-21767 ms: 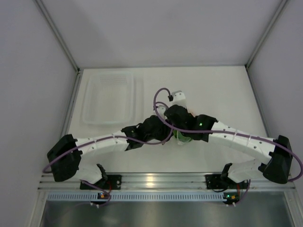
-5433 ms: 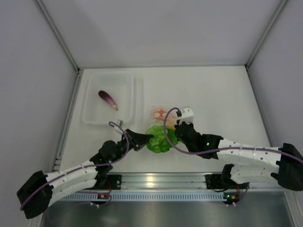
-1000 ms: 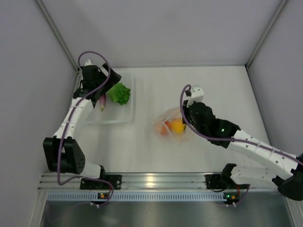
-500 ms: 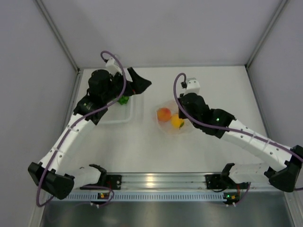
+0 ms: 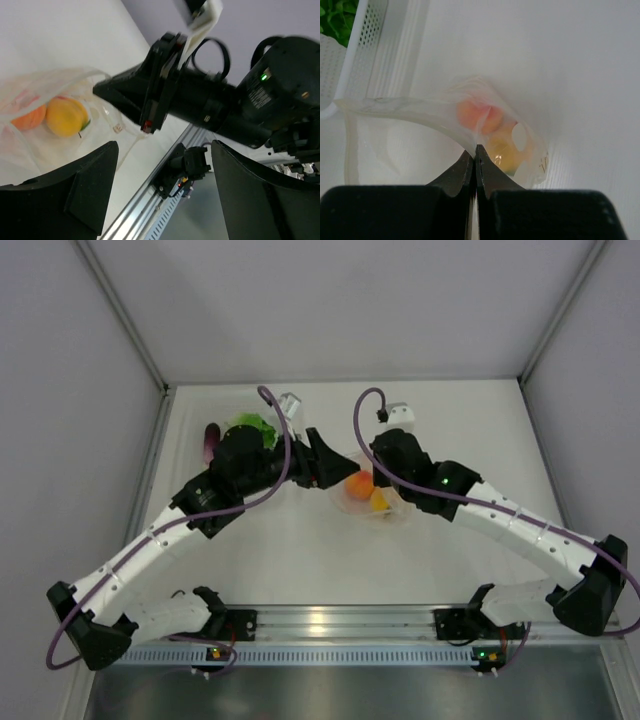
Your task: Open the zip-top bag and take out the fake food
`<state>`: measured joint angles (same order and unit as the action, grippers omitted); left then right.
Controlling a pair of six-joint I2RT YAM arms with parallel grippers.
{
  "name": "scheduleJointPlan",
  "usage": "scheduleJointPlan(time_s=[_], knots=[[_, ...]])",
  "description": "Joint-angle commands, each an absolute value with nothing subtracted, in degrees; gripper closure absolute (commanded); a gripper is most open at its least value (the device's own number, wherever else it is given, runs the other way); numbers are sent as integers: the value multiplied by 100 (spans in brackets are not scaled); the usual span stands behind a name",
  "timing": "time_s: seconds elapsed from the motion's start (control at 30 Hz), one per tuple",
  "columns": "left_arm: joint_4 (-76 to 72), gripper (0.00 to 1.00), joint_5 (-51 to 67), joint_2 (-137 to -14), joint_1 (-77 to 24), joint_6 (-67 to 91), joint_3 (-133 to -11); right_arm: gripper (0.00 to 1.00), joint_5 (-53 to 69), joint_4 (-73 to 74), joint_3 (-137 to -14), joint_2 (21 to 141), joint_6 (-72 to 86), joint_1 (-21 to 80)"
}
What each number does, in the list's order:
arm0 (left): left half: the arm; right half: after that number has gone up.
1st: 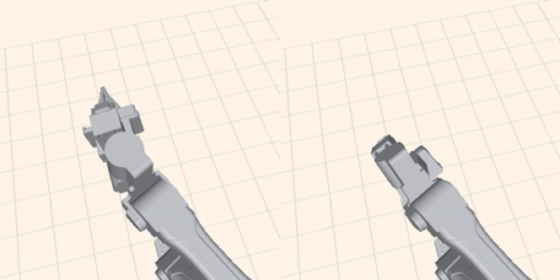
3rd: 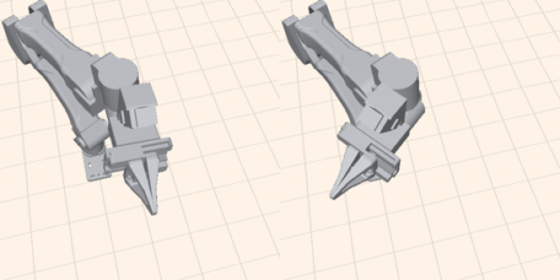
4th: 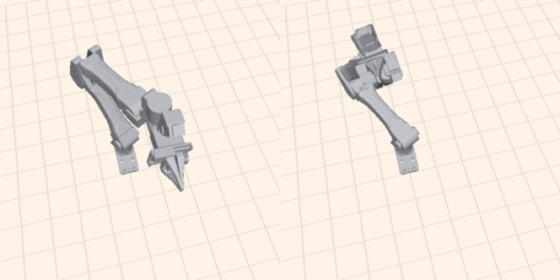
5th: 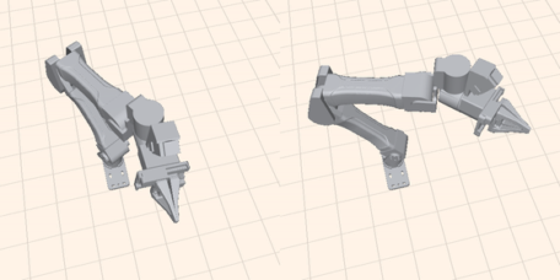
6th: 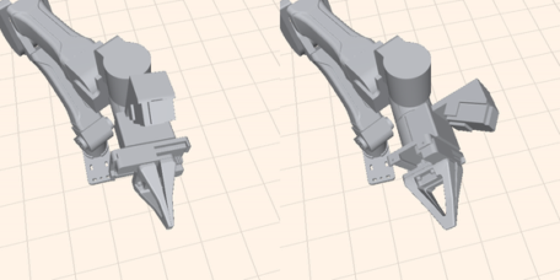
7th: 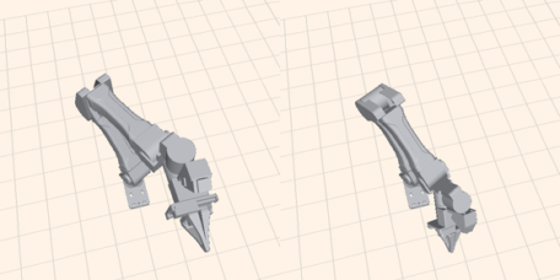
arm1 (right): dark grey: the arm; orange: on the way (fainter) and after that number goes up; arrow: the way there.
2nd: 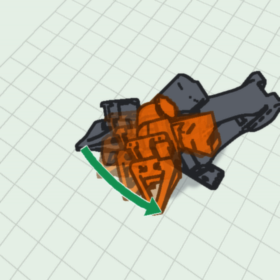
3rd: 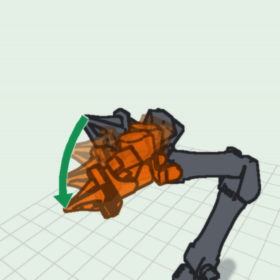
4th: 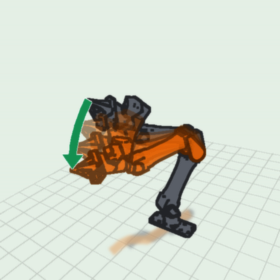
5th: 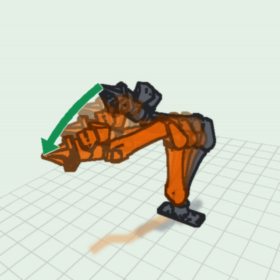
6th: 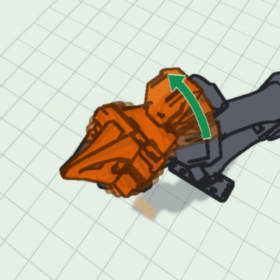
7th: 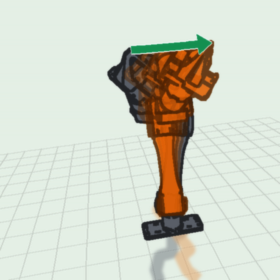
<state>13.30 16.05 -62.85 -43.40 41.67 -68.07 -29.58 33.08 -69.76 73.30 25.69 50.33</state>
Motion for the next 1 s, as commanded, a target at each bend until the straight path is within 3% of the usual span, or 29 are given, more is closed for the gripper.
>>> scheduleJointPlan(time_s=[0.0, 0.07, 0.17, 0.5, 0.57, 0.73, 0.97], knots=[[748, 20, 1056, -6003, -4544, 4727, -6277, 100, -2769, 2892, -6927, 7269, 2759, 4869], [248, 26, 1028, -5924, -4640, 4990, -5804, 100, -2681, 2804, -6873, 7268, 2821, 4843], [-419, 44, 958, -5994, -4772, 5369, -5468, 100, -2610, 2742, -6785, 7260, 2874, 4834], [-861, 46, -570, -6723, -5124, 6310, -5177, 100, -2619, 2444, -6144, 6795, 3243, 4834], [-853, 54, -886, -6881, -5159, 6416, -5212, 100, -2724, 2417, -5986, 6706, 3304, 4843], [-853, 60, -1406, -7285, -5396, 6416, -5273, 100, -2935, 2478, -5906, 6504, 3235, 4825], [-826, 62, -1696, -7980, -5546, 6232, -5537, 100, -2673, 2645, -6021, 6521, 2936, 4545]])
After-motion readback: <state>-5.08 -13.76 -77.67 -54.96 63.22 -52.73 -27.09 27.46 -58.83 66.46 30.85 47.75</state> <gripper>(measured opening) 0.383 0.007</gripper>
